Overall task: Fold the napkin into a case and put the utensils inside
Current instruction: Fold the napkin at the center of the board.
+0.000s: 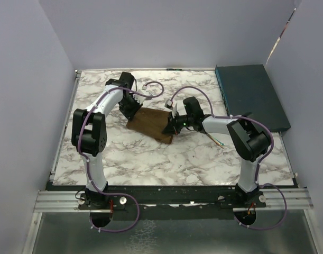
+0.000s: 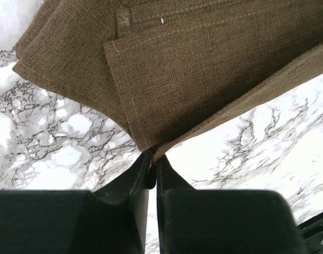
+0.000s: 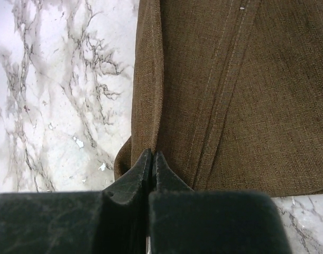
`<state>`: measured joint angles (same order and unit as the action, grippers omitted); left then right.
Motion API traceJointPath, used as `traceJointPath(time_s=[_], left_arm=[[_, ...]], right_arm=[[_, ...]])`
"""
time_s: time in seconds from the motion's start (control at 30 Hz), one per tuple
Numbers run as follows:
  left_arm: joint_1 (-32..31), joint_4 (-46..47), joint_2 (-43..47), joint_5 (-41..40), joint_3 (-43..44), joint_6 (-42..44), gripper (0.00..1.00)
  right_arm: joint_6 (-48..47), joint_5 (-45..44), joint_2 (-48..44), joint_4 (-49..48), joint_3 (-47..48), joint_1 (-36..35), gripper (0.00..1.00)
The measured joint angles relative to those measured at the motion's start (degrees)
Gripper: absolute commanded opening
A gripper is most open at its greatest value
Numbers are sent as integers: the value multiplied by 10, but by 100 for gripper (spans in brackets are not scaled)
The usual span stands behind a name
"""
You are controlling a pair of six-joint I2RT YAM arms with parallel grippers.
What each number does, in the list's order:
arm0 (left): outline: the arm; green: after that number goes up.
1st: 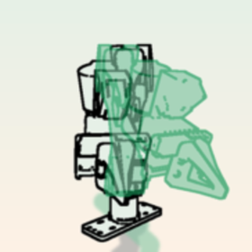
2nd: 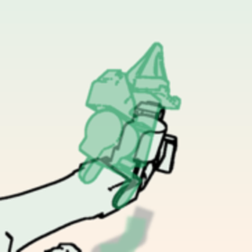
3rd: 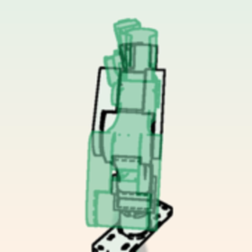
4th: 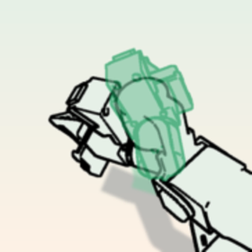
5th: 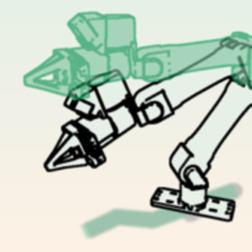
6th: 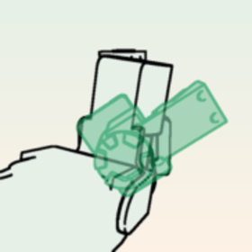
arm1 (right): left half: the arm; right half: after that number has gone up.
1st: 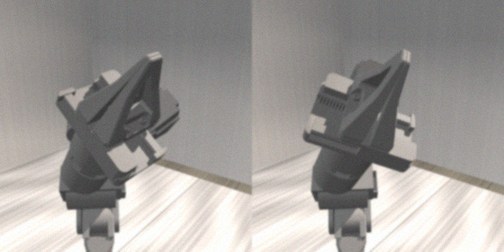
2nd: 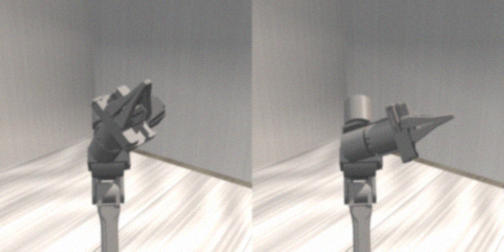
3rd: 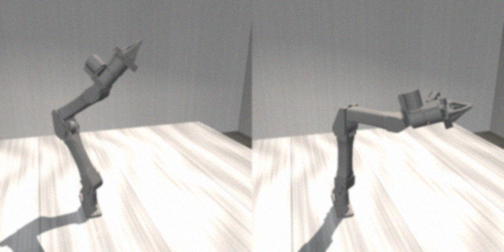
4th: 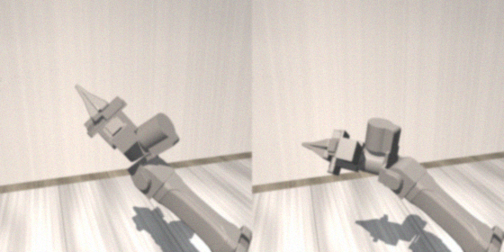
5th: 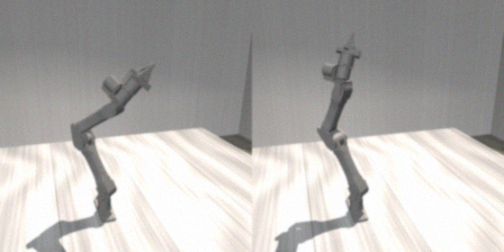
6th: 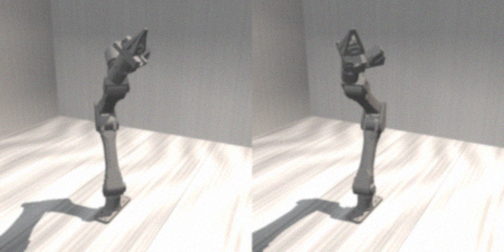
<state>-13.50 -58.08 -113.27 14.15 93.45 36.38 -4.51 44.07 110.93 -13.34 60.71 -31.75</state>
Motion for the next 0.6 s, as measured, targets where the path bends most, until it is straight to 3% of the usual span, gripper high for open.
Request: traceJointPath(time_s=[0.6], left_arm=[[0,59,-42,-8,9,-77,4]], right_arm=[[-2,-38,0,11,2,0,7]])
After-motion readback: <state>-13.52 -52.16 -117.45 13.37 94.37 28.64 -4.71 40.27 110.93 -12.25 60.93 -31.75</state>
